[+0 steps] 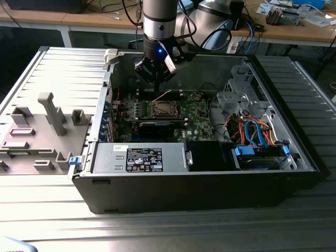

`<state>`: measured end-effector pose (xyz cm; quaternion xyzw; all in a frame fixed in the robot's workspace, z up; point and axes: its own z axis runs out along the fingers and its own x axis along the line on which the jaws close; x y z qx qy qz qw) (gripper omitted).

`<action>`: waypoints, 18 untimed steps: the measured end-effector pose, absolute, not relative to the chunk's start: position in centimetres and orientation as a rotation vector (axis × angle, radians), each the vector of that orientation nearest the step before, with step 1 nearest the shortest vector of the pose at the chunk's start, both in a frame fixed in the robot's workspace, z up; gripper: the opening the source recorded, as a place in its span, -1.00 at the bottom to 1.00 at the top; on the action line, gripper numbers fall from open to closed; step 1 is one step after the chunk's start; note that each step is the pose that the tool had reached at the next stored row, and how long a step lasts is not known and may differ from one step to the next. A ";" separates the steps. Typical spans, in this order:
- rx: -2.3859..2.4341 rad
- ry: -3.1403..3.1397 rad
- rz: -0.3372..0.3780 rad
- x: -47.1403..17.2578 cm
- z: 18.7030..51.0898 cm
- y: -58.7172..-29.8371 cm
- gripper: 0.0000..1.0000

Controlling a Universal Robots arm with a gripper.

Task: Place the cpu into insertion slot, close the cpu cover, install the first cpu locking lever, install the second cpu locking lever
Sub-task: 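Install the first cpu locking lever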

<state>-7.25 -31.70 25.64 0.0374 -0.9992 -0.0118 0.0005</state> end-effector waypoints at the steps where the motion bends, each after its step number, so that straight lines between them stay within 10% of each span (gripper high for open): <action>1: 0.118 -3.138 -0.037 -7.2 25.6 -31.7 -0.79; 18: 0.106 -3.139 -0.037 -7.3 24.5 -31.7 -0.79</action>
